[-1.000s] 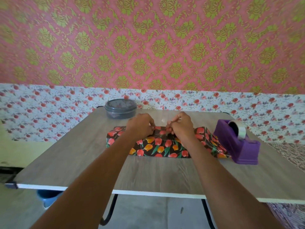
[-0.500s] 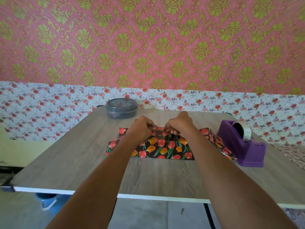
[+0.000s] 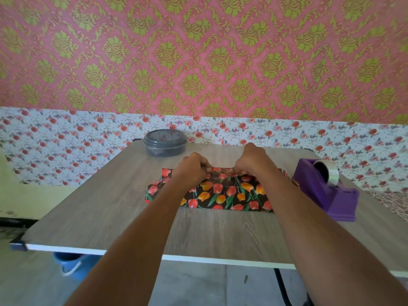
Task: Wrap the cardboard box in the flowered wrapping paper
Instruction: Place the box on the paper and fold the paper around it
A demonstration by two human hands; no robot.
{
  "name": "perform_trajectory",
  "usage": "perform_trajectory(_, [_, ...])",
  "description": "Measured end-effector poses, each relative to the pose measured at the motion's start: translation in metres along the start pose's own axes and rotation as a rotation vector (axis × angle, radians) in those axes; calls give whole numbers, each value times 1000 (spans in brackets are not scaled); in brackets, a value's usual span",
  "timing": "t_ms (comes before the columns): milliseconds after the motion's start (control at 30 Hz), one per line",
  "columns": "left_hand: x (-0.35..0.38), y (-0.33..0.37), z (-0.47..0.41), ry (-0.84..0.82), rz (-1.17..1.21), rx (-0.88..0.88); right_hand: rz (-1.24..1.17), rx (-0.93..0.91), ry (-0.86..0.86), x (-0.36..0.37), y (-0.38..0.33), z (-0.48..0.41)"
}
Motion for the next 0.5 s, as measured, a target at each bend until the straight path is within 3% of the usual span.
perform_trajectory(100, [1, 2, 1, -1, -10, 8, -75, -324, 68, 1, -21, 23])
perform_trajectory(233, [-1, 0, 0, 21, -29, -10, 9, -558, -82, 21, -18, 53])
perform_trajectory(433, [-2, 6, 6, -14, -42, -8, 390, -593, -161, 15, -2, 66])
perform_trajectory(500, [-3, 8, 8, -22, -81, -20, 389, -565, -127, 4, 8, 68])
Point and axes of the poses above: each hand's wrist, its own z-axis away from the middle knuckle, its own x-axis out of the palm, y = z × x, the point moved 8 cm from there along -z, towards the middle knuckle, and after that the axes turned 14 degrees about -z, right-handed, at the moved point
